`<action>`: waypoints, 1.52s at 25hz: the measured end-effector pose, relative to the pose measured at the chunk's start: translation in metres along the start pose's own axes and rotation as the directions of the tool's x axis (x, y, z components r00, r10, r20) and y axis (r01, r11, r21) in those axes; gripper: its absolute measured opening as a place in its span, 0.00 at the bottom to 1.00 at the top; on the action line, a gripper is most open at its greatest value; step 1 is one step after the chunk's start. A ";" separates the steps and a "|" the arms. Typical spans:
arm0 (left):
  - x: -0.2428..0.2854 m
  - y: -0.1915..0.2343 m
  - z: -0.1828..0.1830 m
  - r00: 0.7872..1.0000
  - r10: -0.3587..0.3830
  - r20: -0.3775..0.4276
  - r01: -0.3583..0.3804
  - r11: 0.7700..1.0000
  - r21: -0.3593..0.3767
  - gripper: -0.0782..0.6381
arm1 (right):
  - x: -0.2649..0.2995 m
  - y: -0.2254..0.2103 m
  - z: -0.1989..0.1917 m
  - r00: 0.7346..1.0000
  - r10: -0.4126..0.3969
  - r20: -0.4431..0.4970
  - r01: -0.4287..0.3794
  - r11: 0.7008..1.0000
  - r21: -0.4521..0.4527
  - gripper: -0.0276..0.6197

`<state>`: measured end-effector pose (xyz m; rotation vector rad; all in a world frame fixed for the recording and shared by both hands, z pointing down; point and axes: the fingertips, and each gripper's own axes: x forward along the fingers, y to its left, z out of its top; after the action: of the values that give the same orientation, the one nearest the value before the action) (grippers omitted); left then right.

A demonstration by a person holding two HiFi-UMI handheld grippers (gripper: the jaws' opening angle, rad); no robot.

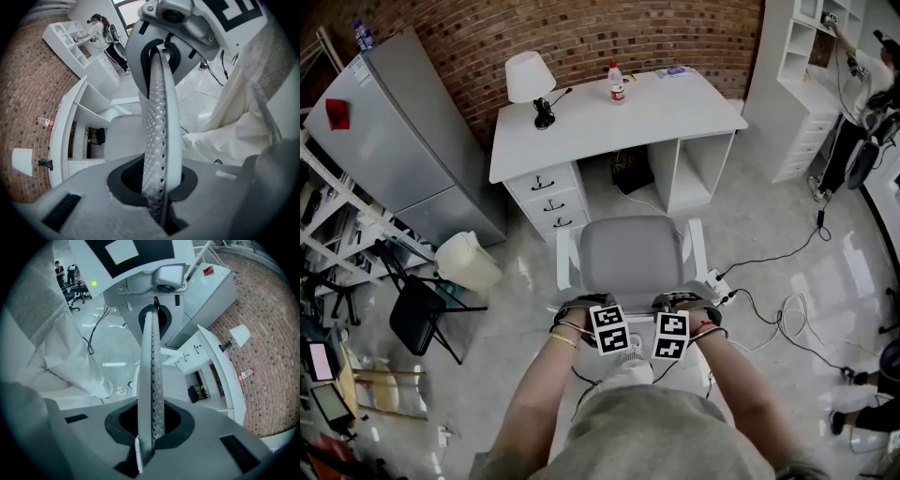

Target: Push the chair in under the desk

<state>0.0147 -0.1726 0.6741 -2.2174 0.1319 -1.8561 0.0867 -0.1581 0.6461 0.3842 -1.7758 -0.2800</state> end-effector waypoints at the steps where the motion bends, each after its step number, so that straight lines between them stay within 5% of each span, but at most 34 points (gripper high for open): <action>1: 0.001 0.002 0.000 1.000 0.000 0.000 0.000 1.000 0.002 0.17 | 0.002 -0.002 -0.001 1.000 0.000 -0.001 0.000 1.000 0.002 0.09; 38: 0.031 0.128 -0.007 1.000 0.000 0.012 -0.001 0.999 0.050 0.17 | 0.051 -0.117 -0.009 0.999 -0.011 -0.037 0.012 0.999 0.040 0.08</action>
<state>0.0252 -0.3037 0.6737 -2.1946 0.0826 -1.8245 0.0976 -0.2859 0.6481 0.4257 -1.7454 -0.2443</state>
